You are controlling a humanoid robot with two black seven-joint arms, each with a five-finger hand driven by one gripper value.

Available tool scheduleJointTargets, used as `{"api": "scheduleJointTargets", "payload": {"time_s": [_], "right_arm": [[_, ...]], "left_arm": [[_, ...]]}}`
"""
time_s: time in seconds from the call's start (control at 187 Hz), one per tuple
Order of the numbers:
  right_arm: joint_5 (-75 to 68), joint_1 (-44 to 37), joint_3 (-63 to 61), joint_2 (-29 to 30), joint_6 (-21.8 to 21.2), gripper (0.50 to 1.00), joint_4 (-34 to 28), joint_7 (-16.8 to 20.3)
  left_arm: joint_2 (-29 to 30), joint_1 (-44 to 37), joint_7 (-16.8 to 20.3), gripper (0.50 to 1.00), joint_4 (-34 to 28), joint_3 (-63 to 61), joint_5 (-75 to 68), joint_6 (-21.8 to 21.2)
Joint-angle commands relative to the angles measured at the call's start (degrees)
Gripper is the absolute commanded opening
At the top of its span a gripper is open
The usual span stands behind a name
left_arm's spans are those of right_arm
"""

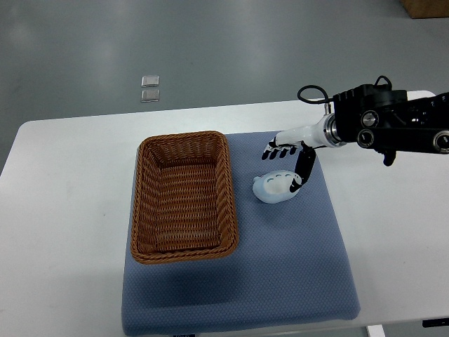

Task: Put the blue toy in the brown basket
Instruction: 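Close the right hand's fingers around the egg-shaped toy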

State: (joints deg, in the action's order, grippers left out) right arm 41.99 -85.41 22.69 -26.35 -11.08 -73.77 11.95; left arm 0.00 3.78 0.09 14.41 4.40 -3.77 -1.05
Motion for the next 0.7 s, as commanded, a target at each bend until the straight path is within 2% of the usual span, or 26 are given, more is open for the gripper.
{"api": "scheduleJointTargets", "payload": {"time_s": [0.0, 0.213, 0.379, 0.416, 0.539, 0.64, 0.694], "right_arm": [[0.38, 1.47, -0.1, 0.95, 0.8, 0.885, 1.17, 0.0], [2.4, 4.11, -0.1, 2.35, 1.33, 0.862, 3.01, -0.09], [3.36, 5.6, -0.1, 3.5, 2.56, 0.795, 4.51, -0.09], [3.72, 5.87, -0.1, 3.58, 2.82, 0.793, 4.77, -0.09], [5.74, 7.19, -0.1, 3.76, 3.09, 0.74, 5.3, -0.26], [6.71, 7.89, -0.1, 4.29, 3.26, 0.654, 5.74, -0.35], [6.62, 7.8, -0.19, 4.11, 3.26, 0.639, 5.74, -0.35]], "left_arm": [[0.0, 0.0, 0.0, 1.0, 0.0, 0.0, -0.01, 0.0], [0.0, 0.0, 0.0, 1.0, 0.0, 0.0, -0.01, 0.0], [0.0, 0.0, 0.0, 1.0, 0.0, 0.0, -0.01, 0.0], [0.0, 0.0, 0.0, 1.0, 0.0, 0.0, -0.01, 0.0], [0.0, 0.0, 0.0, 1.0, 0.0, 0.0, -0.01, 0.0], [0.0, 0.0, 0.0, 1.0, -0.09, 0.0, -0.01, 0.0], [0.0, 0.0, 0.0, 1.0, -0.09, 0.0, -0.01, 0.0]]}}
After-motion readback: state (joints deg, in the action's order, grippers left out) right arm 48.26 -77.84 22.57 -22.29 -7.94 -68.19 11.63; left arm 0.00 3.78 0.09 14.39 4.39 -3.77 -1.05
